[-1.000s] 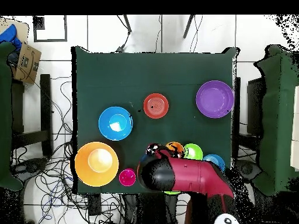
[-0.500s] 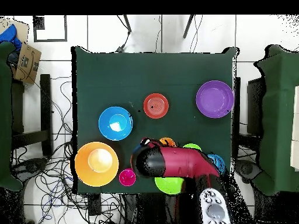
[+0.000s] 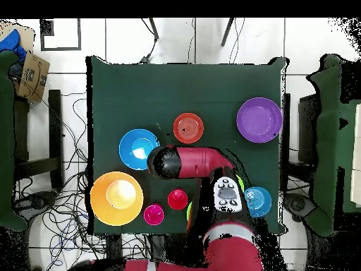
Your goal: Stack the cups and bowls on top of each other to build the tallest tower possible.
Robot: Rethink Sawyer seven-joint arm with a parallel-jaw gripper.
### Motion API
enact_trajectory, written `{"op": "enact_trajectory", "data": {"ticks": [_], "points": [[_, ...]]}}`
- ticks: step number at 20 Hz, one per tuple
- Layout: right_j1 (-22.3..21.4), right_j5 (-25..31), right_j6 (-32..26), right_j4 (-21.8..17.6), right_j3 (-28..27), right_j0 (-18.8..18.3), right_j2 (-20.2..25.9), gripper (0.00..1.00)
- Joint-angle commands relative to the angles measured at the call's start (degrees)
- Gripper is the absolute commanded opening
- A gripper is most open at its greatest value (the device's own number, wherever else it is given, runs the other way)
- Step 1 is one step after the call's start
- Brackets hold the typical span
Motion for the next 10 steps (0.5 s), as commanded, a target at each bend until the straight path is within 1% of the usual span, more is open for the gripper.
{"op": "enact_trajectory", "data": {"ticks": [1,4,6,7,10], "points": [[10.23,5.03,5.41,4.02,-14.24,-1.07,2.67,0.00],[11.84,7.53,4.72,3.76,-16.94,-0.06,1.06,0.00],[11.86,10.81,4.36,3.33,-18.34,1.24,-0.85,0.00],[12.25,13.34,3.86,3.08,-20.02,1.78,-1.71,0.00],[12.77,15.61,3.23,2.67,-21.69,2.13,-2.17,0.00]]}}
